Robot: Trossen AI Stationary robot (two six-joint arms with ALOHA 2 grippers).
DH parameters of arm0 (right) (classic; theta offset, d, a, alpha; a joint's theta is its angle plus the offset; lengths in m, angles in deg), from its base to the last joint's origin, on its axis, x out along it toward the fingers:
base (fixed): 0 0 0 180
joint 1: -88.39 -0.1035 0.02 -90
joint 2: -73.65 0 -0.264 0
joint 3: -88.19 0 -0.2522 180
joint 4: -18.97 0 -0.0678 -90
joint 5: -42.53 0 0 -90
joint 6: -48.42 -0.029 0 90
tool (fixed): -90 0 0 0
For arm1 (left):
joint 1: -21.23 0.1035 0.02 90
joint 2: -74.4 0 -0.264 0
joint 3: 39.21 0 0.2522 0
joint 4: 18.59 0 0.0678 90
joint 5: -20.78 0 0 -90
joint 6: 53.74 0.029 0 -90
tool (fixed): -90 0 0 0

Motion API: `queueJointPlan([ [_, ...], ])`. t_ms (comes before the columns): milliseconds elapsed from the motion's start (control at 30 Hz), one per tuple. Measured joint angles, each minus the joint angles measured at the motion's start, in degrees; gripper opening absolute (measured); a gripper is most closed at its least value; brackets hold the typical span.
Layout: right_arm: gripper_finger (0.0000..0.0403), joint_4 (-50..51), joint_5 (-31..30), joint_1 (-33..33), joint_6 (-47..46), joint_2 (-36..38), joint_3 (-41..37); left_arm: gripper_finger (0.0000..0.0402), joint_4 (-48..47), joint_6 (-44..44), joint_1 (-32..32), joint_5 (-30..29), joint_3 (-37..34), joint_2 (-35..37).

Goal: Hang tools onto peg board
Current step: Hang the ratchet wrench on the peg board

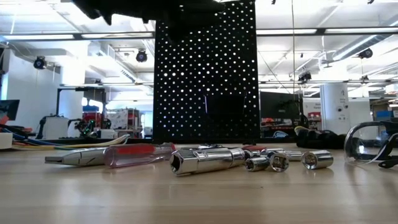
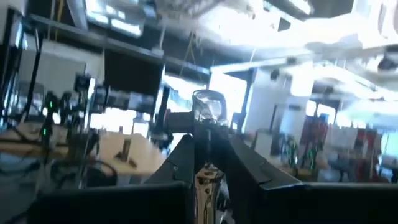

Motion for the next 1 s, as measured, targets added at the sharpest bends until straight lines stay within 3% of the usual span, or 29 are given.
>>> queueJointPlan([
  [167, 0.0037, -3.3, 11.3, 9.02, -2.27, -1.64, 1.55, 0.0157, 3.37, -2.04, 0.01, -1.01, -5.4, 2.71],
  [500, 0.0037, -3.32, 24.45, 23.47, -7.42, -9.38, 7.69, 0.0157, 5.27, -1.66, 0.02, -1.0, -7.43, 5.54],
  [800, 0.0037, 2.71, 28.6, 29.86, -11.56, -12.46, 9.92, 0.0157, 4.16, -0.44, 0.09, -1.0, -7.75, 5.42],
  [1000, 0.0037, 8.85, 28.13, 31.25, -13.73, -12.42, 9.59, 0.0157, 4.2, -0.14, 0.09, -1.0, -7.82, 5.37],
])
